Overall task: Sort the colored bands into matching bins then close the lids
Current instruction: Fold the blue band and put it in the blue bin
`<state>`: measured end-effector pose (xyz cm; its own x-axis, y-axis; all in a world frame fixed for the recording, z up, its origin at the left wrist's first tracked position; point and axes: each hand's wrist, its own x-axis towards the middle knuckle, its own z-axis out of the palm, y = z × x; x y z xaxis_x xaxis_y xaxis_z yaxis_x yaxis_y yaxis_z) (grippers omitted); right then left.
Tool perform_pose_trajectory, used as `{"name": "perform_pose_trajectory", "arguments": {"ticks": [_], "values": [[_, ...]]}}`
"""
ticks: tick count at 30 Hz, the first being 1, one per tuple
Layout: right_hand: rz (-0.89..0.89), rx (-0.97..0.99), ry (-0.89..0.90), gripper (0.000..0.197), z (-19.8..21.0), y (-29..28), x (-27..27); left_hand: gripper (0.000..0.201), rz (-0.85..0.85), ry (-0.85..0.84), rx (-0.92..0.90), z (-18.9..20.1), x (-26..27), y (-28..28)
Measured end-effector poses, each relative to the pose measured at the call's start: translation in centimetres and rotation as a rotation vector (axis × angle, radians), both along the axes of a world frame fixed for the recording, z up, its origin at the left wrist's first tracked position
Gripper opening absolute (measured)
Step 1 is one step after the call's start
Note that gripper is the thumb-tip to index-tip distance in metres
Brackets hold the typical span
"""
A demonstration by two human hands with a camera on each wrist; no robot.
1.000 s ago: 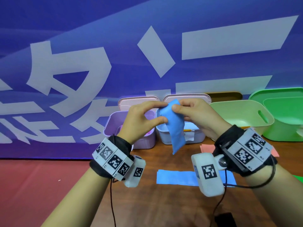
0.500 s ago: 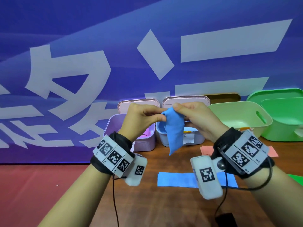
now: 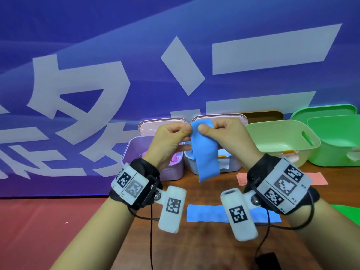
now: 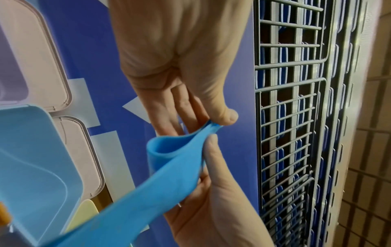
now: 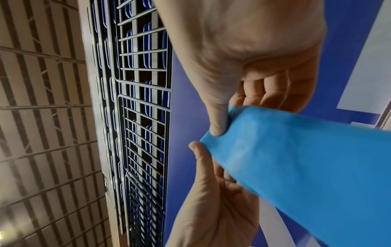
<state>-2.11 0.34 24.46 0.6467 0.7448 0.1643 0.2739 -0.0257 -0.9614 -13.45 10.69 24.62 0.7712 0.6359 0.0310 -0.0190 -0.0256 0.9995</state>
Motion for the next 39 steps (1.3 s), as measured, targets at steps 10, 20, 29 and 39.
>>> {"name": "perform_pose_trajectory", "arguments": {"ticks": [10, 20, 29, 39], "values": [[-0.01, 0.009, -0.05, 0.019, -0.8, 0.2, -0.1, 0.014, 0.196, -0.064, -0.049, 0.7, 0.5, -0.3], [0.194, -0.034, 0.163, 0.014, -1.0, -0.7, -0.3, 0.019, 0.258, -0.122, -0.211, 1.4, 0.8, 0.1], [0.141, -0.072, 0.158, 0.003, -0.9, -0.3, -0.2, 0.019, 0.295, -0.142, -0.424, 0.9, 0.9, 0.9], [0.152, -0.081, 0.246, 0.017, 0.3, -0.2, 1.0, 0.014, 0.296, -0.092, 0.736, -0.2, -0.5, 0.2]]}}
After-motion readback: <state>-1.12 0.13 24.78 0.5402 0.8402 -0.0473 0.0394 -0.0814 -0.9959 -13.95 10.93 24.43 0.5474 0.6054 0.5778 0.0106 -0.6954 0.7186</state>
